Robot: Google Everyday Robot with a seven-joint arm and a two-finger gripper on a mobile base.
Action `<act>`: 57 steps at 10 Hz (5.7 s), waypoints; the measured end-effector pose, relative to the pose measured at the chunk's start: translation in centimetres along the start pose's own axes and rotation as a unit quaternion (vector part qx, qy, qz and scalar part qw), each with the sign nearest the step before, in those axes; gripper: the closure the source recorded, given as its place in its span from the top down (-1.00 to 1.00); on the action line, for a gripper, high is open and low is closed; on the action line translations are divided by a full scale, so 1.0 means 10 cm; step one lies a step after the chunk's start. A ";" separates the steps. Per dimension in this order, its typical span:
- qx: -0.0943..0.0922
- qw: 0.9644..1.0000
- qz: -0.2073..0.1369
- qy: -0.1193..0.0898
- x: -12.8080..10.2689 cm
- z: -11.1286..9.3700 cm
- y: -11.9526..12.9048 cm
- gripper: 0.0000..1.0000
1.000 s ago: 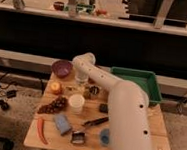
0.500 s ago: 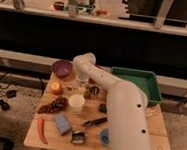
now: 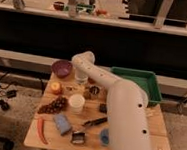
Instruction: Place fork in table surface
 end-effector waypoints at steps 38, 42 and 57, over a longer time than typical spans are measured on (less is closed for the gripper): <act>0.005 0.998 -0.048 -0.033 -0.03 0.01 -0.13 -0.82; 0.026 0.999 -0.032 -0.030 0.17 -0.09 -0.18 -0.82; 0.107 0.992 -0.047 -0.045 -0.12 -0.95 -0.28 -0.82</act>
